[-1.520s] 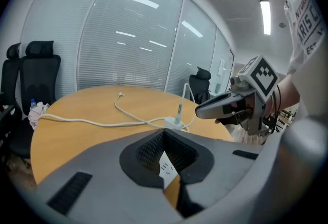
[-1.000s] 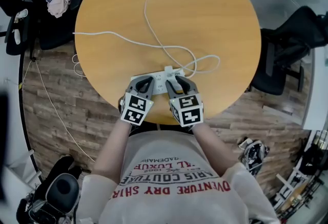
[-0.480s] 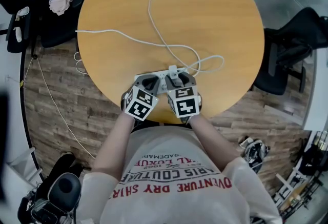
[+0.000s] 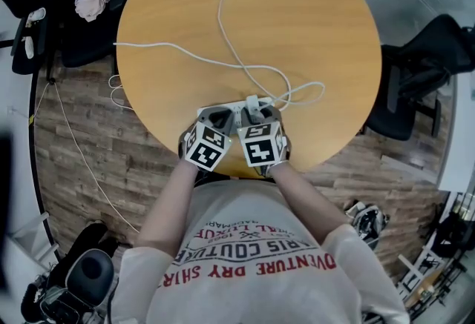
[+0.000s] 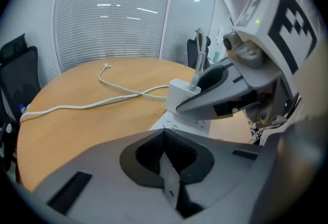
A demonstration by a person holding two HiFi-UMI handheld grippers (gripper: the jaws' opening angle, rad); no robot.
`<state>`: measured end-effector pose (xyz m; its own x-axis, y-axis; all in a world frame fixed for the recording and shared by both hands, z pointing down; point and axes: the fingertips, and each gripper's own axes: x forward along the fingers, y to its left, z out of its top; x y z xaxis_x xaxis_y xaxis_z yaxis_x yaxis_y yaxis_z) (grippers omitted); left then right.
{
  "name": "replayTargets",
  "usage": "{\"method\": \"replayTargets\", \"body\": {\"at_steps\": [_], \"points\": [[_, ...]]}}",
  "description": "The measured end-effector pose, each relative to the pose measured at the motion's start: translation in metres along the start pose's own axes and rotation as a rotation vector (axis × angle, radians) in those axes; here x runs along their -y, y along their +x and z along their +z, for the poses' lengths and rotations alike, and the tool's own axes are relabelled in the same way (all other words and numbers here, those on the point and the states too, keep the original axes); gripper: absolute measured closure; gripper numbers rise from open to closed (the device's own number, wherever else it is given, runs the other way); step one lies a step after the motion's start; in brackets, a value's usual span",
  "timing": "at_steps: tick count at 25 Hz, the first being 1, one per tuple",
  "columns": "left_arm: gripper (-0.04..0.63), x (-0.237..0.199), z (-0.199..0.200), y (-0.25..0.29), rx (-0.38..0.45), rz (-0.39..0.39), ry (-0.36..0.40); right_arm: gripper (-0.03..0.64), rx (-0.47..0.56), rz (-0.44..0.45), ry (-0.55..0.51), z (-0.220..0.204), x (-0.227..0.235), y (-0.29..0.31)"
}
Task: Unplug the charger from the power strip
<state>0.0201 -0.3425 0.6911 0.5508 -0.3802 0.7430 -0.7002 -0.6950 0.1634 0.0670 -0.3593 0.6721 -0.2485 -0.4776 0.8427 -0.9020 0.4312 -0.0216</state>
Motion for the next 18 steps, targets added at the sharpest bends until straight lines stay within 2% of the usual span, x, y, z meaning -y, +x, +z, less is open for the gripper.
{"method": "replayTargets", "body": {"at_steps": [3, 6, 11, 18], "points": [[0.563, 0.000, 0.000, 0.000, -0.002, -0.008, -0.029, 0.449, 0.013, -0.027, -0.022, -0.003, -0.001, -0.005], [0.563, -0.001, -0.001, 0.000, -0.004, -0.004, -0.020, 0.451, 0.023, -0.018, 0.004, 0.001, 0.000, -0.007], [0.563, -0.001, 0.000, 0.001, -0.010, -0.009, -0.018, 0.457, 0.114, -0.029, -0.051, 0.040, 0.003, -0.026], [0.563, -0.001, 0.000, 0.002, -0.007, -0.010, -0.015, 0.456, 0.099, -0.003, 0.030, 0.035, 0.011, -0.034]]}}
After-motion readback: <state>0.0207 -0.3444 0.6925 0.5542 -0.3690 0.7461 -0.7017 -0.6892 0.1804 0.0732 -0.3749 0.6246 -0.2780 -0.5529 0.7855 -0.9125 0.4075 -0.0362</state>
